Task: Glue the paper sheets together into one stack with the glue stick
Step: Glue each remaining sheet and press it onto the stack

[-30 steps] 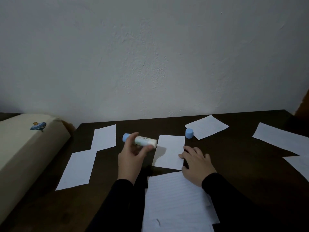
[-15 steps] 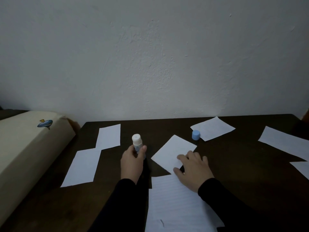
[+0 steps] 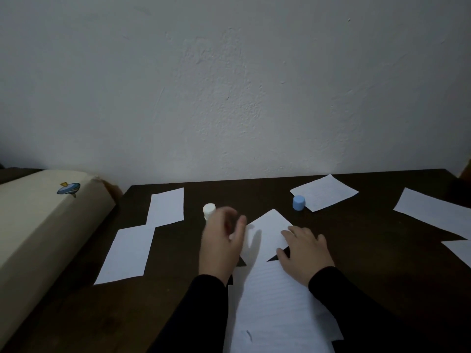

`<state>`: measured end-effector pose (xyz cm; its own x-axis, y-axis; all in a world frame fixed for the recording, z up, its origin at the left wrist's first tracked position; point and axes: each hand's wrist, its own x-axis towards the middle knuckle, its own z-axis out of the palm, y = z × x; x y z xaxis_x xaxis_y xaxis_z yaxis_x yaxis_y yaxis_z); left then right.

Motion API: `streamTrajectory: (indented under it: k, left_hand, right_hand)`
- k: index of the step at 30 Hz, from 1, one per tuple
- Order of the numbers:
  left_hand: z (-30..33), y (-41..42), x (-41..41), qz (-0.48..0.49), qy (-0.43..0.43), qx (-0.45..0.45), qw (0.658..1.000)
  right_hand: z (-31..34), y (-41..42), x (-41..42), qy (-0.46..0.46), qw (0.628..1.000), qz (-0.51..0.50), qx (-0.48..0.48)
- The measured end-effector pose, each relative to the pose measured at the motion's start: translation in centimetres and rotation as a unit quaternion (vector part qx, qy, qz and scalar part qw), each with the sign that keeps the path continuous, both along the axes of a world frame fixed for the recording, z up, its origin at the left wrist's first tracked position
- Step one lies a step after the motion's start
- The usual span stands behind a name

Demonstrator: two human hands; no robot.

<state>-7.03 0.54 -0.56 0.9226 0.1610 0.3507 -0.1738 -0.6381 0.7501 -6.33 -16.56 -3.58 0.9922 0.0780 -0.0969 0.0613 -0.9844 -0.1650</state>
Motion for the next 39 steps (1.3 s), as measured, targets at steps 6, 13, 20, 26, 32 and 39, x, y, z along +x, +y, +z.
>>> streamTrajectory:
  k: [6,13,20,26,32,39]
  left_hand:
    - [-3.6,-1.6,0.1,-0.065,0.11,0.22,0.967]
    - [-3.8,-1.6,1.2,-0.097,0.142,0.291,0.941]
    - [-3.6,-1.5,1.7,-0.12,0.176,0.281,0.936]
    - [-3.8,-1.2,1.8,-0.126,0.185,0.275,0.935]
    - [-4.1,-1.1,2.0,-0.125,0.185,0.268,0.937]
    - [-4.1,-1.1,2.0,-0.128,0.192,0.27,0.935]
  right_hand:
    - [1.1,0.4,0.0,-0.001,0.998,-0.026,-0.058]
    - [1.9,-3.6,2.5,-0.039,0.992,-0.104,0.06]
    - [0.4,-6.2,4.8,0.027,0.996,-0.056,0.066]
    - [-0.5,-5.8,4.2,-0.037,0.995,-0.085,0.023]
    - [-0.5,-6.8,4.2,-0.05,0.99,-0.121,0.042]
    - [-1.1,-7.2,3.9,0.003,0.992,-0.127,-0.005]
